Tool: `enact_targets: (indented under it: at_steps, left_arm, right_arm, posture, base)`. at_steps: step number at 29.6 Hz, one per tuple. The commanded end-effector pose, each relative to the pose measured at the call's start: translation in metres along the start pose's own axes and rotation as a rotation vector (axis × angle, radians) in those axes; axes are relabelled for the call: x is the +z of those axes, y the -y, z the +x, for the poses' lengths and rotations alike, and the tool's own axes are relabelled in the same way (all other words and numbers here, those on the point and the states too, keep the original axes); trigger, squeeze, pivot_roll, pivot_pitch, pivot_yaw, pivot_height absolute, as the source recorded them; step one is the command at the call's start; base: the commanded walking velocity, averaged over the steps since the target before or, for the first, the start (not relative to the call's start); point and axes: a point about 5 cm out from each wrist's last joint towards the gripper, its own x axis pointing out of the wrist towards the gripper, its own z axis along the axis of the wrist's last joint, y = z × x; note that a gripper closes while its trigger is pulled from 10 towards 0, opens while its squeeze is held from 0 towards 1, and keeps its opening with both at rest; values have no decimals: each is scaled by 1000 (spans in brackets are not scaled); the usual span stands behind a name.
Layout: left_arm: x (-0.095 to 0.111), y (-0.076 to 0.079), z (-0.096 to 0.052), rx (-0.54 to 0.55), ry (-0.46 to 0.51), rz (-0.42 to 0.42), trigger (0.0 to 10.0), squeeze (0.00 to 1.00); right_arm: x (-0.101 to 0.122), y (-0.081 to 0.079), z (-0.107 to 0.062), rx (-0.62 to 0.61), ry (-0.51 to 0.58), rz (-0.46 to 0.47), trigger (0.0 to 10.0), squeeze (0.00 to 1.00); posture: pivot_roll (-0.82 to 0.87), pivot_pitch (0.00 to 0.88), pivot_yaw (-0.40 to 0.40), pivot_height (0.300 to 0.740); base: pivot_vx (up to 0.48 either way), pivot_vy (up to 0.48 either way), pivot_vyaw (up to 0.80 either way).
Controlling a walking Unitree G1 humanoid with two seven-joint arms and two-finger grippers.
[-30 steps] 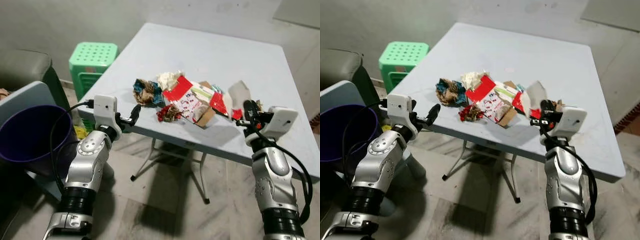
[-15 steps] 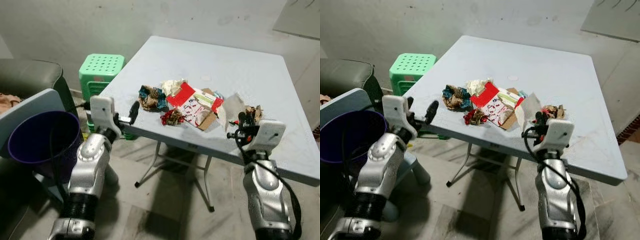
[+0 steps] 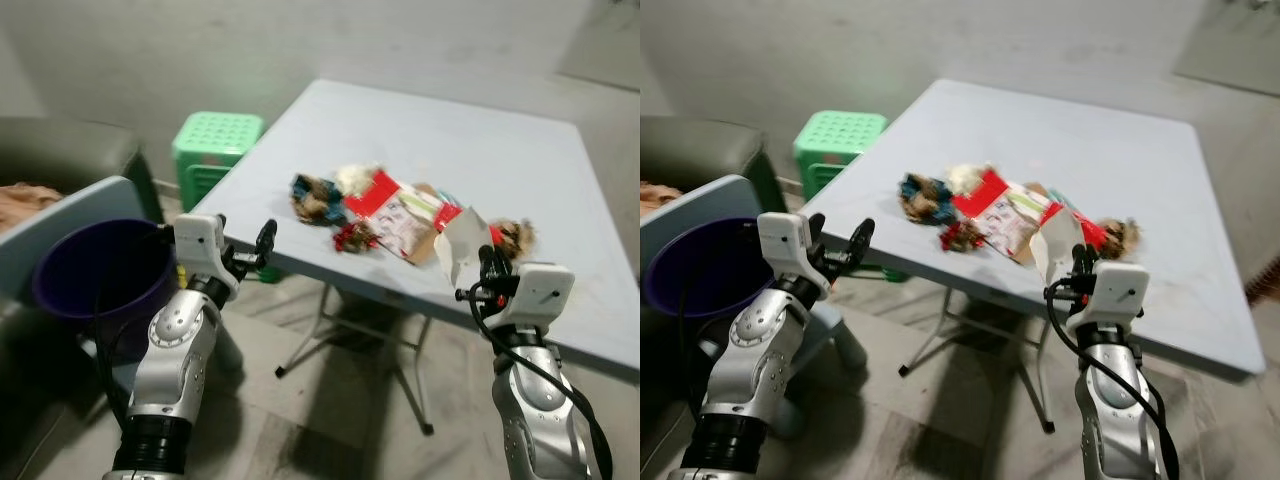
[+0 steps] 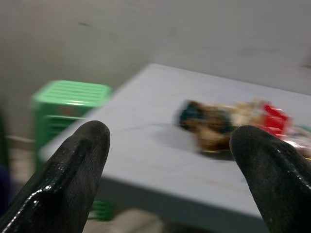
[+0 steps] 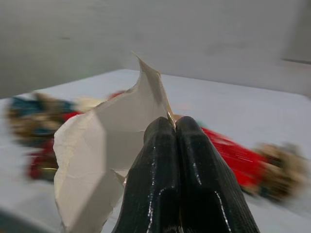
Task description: Picking trash to rubbish bin
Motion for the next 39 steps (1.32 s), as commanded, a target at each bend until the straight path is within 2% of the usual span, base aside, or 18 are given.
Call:
enact_targets:
  at_steps: [1, 6, 13, 16, 36, 39]
  left_arm:
    - [6, 1, 4, -9, 18, 15, 10000, 0]
    - [7, -2, 5, -3, 14, 3, 10000, 0]
    - [6, 0, 7, 8, 9, -7, 10000, 0]
    - [4, 1, 9, 28, -13, 34, 10000, 0]
    - [-2, 5, 12, 38, -50, 32, 10000, 0]
    - [-4, 7, 11, 36, -56, 29, 10000, 0]
  right_arm:
    - [6, -1, 2, -2, 18, -3, 10000, 0]
    - [6, -1, 1, 15, 11, -11, 10000, 0]
    - [6, -4, 1, 41, 1, -17, 10000, 0]
    - [6, -4, 2, 49, 0, -21, 10000, 0]
    - [6, -3, 5, 95, -17, -40, 10000, 0]
    - [4, -3, 5, 124, -23, 6, 10000, 0]
  posture:
    - [-50, 0, -30, 740]
    - [-49, 0, -34, 740]
    - [-48, 0, -42, 740]
    - [-48, 0, -45, 740]
    - [-41, 0, -62, 740]
    - [-39, 0, -63, 740]
  base:
    - [0, 0, 800]
    - [0, 0, 800]
    - [0, 473, 800]
    - [0, 0, 800]
    - [0, 0, 800]
    - [0, 0, 267]
